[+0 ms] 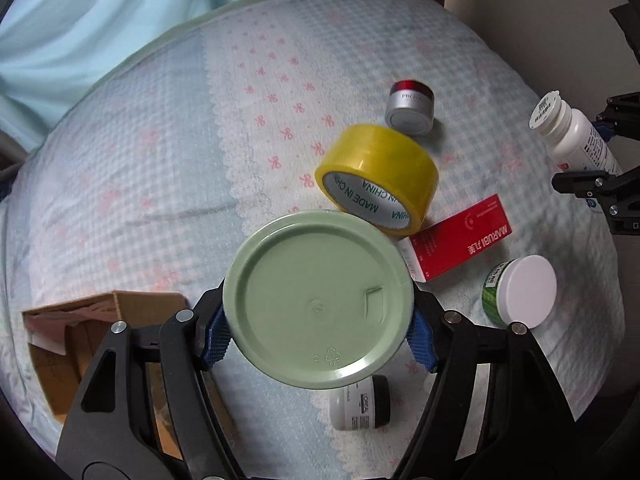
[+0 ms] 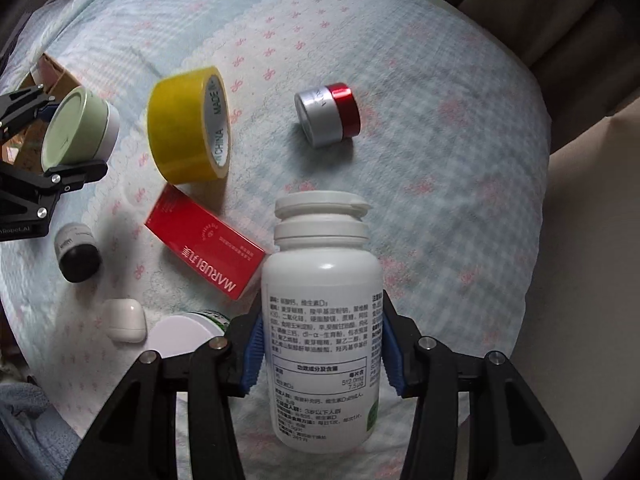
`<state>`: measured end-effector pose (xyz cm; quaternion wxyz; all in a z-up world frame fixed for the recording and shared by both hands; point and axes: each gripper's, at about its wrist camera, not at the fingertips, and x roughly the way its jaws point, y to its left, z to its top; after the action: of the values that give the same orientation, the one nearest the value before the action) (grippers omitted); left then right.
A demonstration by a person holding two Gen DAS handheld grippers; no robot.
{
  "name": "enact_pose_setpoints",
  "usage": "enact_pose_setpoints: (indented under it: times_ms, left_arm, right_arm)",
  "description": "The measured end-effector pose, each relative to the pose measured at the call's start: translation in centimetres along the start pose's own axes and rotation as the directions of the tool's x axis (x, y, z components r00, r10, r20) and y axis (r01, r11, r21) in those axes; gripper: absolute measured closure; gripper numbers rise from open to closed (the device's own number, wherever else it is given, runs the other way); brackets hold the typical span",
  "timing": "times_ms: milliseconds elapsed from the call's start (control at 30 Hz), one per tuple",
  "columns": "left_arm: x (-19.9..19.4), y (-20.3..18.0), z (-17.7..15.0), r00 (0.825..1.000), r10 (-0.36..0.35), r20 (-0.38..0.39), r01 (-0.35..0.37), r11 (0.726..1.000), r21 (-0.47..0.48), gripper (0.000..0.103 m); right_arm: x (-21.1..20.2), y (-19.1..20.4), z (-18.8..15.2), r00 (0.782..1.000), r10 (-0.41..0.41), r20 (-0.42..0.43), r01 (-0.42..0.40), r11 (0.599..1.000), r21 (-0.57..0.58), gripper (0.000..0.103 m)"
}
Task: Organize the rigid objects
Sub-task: 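Carry the green jar and pill bottle over the cardboard box with both tools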
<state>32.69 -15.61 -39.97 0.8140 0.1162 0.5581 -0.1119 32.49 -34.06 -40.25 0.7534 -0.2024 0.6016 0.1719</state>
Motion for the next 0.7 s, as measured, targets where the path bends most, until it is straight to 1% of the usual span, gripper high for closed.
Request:
enact_pose_setpoints:
  times_ms: [100,233,367,533,633,700]
  left_arm:
    - [-5.6,1.1,0.7,0.998,-0.007,0.056,0.008,1.000,-0.020,0.035]
    - [-13.2,2.7,0.4,0.992,-0.024,0.127,0.032,0.997,-0.063,0.035]
    - [-18.5,6.3,-0.9,0.984,-0.027,0.177,0.044,0.995,-0.089,0.035]
    - [-23.5,12.3,-3.7,0.974,-0.021,0.225,0.046,0.993,-0.106,0.035]
    - [-25.9,16.8,-5.9,0.968,-0.034,0.248,0.064,0.992,-0.113,0.035]
    - [-26.8,19.8,-7.3,0.966,-0.045,0.256,0.075,0.991,-0.108,0.035]
  right_arm:
    - [-4.3,1.6,0.0,0.999,-0.021,0.043,0.019,0.998,0.059,0.057]
    - [-10.6,3.4,1.0,0.995,-0.017,0.099,0.002,0.989,0.151,0.057]
    - [-15.6,6.6,2.1,0.988,-0.005,0.154,-0.029,0.976,0.216,0.057]
    - [-20.9,13.5,4.0,0.973,0.033,0.227,-0.093,0.962,0.257,0.057]
    - [-22.8,18.3,5.7,0.964,0.046,0.263,-0.122,0.952,0.281,0.057]
    - [-23.9,21.9,6.9,0.957,0.047,0.285,-0.132,0.949,0.286,0.057]
